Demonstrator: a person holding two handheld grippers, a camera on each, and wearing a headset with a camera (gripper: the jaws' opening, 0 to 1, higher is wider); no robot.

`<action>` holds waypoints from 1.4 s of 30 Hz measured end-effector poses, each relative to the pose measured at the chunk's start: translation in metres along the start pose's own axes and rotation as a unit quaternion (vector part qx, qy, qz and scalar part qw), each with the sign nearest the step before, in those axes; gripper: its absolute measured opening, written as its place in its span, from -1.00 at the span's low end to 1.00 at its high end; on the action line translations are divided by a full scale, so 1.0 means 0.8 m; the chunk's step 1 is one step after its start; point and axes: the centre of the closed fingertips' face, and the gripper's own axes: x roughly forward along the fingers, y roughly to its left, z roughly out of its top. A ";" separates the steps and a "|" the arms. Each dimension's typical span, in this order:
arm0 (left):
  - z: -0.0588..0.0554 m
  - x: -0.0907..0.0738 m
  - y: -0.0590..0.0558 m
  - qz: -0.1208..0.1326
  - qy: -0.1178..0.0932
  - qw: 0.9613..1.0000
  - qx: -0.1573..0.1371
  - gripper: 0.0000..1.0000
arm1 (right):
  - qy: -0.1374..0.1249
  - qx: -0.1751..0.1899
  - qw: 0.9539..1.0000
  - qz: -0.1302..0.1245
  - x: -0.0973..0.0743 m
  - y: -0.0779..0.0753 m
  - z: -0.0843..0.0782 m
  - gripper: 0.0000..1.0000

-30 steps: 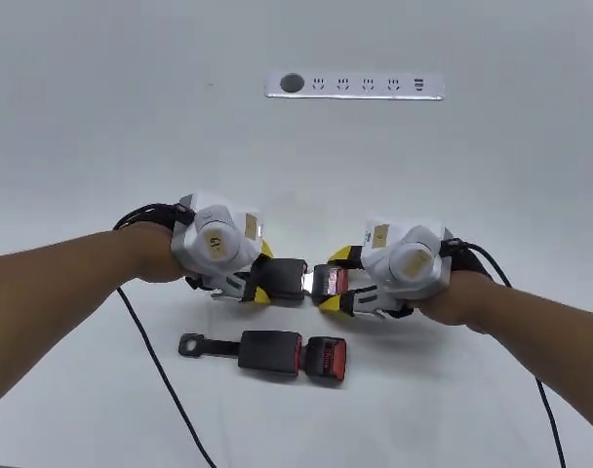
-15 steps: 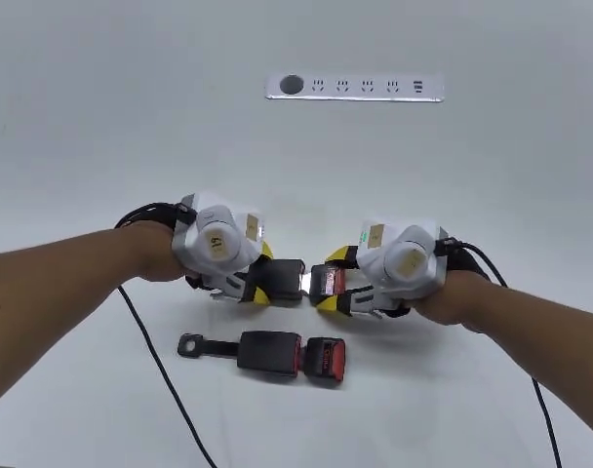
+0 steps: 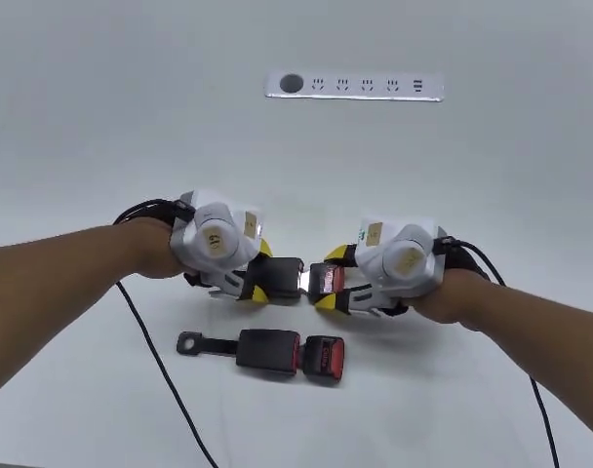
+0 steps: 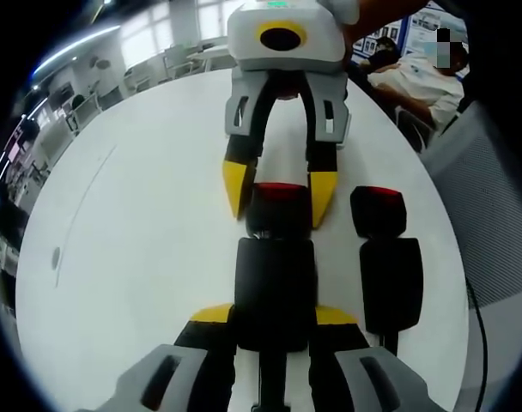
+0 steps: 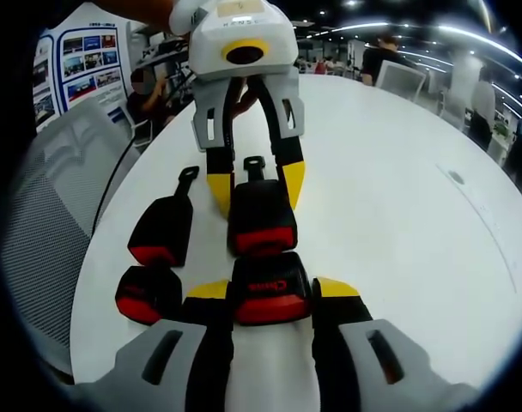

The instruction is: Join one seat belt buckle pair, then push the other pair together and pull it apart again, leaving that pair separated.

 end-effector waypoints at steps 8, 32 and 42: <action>0.000 0.000 0.000 -0.001 -0.008 1.000 0.000 -0.34 | -0.004 0.001 1.000 0.001 0.001 -0.001 0.000 -0.32; 0.000 -0.003 -0.002 -0.005 -0.032 0.999 0.008 -0.33 | -0.010 -0.006 1.000 0.007 -0.003 -0.001 -0.005 -0.31; 0.000 -0.003 -0.001 -0.005 -0.029 1.000 0.009 -0.33 | -0.015 0.001 1.000 -0.001 -0.013 -0.002 -0.011 -0.31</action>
